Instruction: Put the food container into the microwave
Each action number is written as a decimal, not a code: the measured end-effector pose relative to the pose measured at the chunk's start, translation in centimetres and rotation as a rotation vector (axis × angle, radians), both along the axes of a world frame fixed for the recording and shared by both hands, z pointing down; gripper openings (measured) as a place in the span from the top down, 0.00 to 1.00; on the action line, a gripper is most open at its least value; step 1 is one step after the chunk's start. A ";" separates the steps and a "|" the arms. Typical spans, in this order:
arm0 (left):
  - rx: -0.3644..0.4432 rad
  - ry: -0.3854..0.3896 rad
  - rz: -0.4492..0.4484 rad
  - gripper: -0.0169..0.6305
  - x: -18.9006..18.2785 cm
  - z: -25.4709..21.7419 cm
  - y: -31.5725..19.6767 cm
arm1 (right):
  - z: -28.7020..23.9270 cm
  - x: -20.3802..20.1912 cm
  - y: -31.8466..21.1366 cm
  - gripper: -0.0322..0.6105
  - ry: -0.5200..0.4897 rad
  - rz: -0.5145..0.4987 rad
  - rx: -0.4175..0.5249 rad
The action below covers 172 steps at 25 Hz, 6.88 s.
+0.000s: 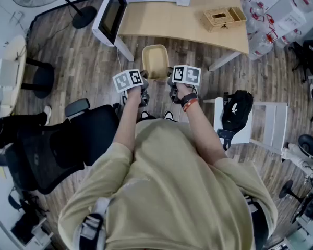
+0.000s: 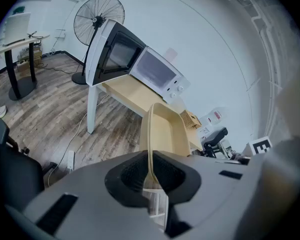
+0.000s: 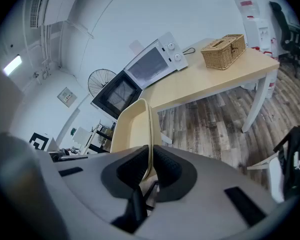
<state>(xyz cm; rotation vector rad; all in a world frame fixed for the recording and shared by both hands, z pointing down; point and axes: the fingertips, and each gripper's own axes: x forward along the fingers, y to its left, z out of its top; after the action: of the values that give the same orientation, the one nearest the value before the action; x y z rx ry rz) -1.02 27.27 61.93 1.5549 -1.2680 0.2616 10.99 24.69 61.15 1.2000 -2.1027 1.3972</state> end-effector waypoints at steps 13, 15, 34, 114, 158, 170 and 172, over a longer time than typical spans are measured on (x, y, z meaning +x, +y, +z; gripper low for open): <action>-0.006 0.031 -0.093 0.91 -1.4 1.5 0.0 | 1.6 -1.5 -1.0 0.87 0.003 -0.063 -0.018; -0.005 0.037 -0.095 0.91 -1.8 1.9 -1.4 | 2.1 -1.9 -2.2 0.87 -0.007 -0.047 -0.034; -0.017 0.068 -0.037 0.90 -5.8 1.2 -17.6 | 1.2 -5.7 -17.5 0.87 -0.004 0.033 -0.046; 0.028 0.013 0.021 0.91 -9.2 1.0 -52.6 | 0.8 -8.9 -51.4 0.87 -0.017 0.168 0.006; 0.345 0.101 -0.101 0.90 -9.2 0.5 -63.2 | 0.8 -8.6 -62.0 0.87 -0.007 0.263 0.266; 0.416 0.054 -0.085 0.90 -9.2 0.6 -65.1 | 1.0 -9.1 -63.7 0.87 0.049 0.244 0.385; 0.437 0.030 -0.077 0.90 -9.2 0.6 -65.4 | 1.0 -9.2 -63.9 0.87 0.060 0.236 0.407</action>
<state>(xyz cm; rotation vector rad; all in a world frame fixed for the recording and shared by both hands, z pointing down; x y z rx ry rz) -10.26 -38.14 62.54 1.8612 -1.4222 -0.0974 1.81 -39.20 62.16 1.6695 -2.3338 1.0280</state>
